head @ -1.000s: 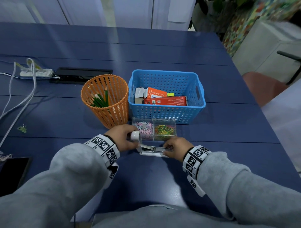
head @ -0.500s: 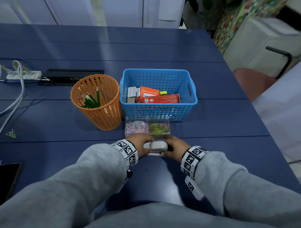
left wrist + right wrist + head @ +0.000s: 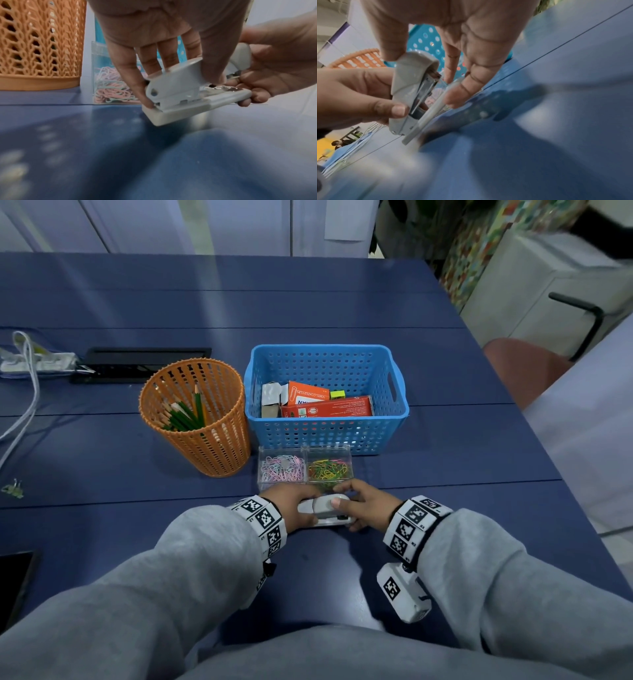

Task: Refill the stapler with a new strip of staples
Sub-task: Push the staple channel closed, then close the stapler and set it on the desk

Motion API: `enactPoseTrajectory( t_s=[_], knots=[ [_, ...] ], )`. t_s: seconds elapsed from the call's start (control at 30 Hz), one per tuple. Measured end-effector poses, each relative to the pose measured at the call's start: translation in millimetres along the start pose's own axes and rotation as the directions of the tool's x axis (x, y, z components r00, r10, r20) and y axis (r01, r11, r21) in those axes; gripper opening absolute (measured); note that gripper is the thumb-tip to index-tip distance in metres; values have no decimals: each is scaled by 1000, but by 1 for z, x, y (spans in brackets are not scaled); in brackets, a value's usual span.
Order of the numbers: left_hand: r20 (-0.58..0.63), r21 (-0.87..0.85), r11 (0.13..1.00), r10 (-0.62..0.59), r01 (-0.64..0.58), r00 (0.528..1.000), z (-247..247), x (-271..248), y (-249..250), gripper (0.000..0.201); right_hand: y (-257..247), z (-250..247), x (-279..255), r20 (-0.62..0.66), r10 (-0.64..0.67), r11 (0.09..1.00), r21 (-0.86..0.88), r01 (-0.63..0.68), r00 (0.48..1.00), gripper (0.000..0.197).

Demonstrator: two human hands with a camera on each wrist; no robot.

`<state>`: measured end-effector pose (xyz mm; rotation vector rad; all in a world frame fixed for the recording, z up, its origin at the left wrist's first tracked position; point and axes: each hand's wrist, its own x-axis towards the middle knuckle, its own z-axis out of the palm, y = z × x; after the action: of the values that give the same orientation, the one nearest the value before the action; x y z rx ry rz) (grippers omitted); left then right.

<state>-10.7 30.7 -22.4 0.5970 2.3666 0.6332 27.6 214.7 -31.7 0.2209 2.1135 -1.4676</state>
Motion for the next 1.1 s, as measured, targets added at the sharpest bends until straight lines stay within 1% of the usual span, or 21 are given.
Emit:
enactPoseTrajectory(
  t_s=[0.07, 0.13, 0.2, 0.3, 0.37, 0.4, 0.43, 0.5, 0.6, 0.7, 0.77, 0.83, 0.9, 0.93, 0.97, 1.07, 1.1],
  knots=[
    [5, 19, 1000, 5, -5, 1000, -3, -1, 3, 35, -2, -1, -1, -6, -10, 1000, -11, 10, 1000, 11],
    [9, 34, 999, 14, -14, 1000, -7, -2, 6, 36, -5, -2, -3, 9, -33, 999, -17, 33, 999, 4],
    [0, 52, 998, 37, -37, 999, -10, -3, 10, 37, -9, -7, -4, 3, -69, 997, -36, 69, 998, 9],
    [-45, 99, 994, 52, -48, 998, -16, -2, 15, 41, -17, -13, -9, -13, -135, 987, -95, 133, 991, 14],
    [-76, 127, 991, 61, -51, 995, -19, -1, 17, 41, -24, -15, -13, -12, -187, 971, -154, 183, 982, 18],
    [-89, 142, 988, 68, -55, 994, -20, -1, 18, 39, -27, -16, -15, -3, -206, 957, -210, 201, 979, 17],
    [-101, 155, 986, 74, -58, 992, -20, -1, 19, 35, -31, -18, -16, 15, -220, 932, -292, 214, 975, 17],
    [-117, 175, 983, 79, -57, 990, -23, -3, 21, 27, -36, -22, -18, 67, -229, 849, -474, 233, 971, 29],
    [-119, 192, 978, 106, -82, 987, -29, -6, 28, 22, -47, -25, -24, 103, -189, 769, -603, 212, 977, 49],
    [-78, 281, 950, 164, -136, 983, -33, -7, 39, 26, -59, -26, -27, 118, -112, 642, -749, 163, 987, 57],
    [-74, 335, 931, 176, -142, 982, -36, -6, 47, 27, -65, -26, -26, 105, -97, 564, -814, 142, 990, 60],
    [-68, 369, 921, 165, -129, 984, -40, -5, 52, 29, -69, -26, -24, 117, -113, 505, -848, 158, 987, 60],
    [-81, 351, 929, 157, -119, 984, -45, -5, 54, 33, -71, -26, -23, 125, -139, 465, -867, 177, 982, 58],
    [-104, 324, 940, 150, -109, 983, -48, -6, 54, 36, -71, -27, -22, 121, -149, 460, -870, 177, 982, 56],
    [-136, 294, 950, 154, -109, 979, -51, -8, 53, 38, -72, -28, -23, 113, -154, 473, -864, 174, 982, 55],
    [-273, 158, 976, 187, -148, 944, -59, -17, 49, 44, -76, -37, -28, 109, -166, 583, -791, 187, 980, 55],
    [-326, 82, 985, 173, -154, 929, -63, -20, 46, 46, -80, -41, -32, 108, -182, 616, -763, 199, 977, 56]
  ],
)
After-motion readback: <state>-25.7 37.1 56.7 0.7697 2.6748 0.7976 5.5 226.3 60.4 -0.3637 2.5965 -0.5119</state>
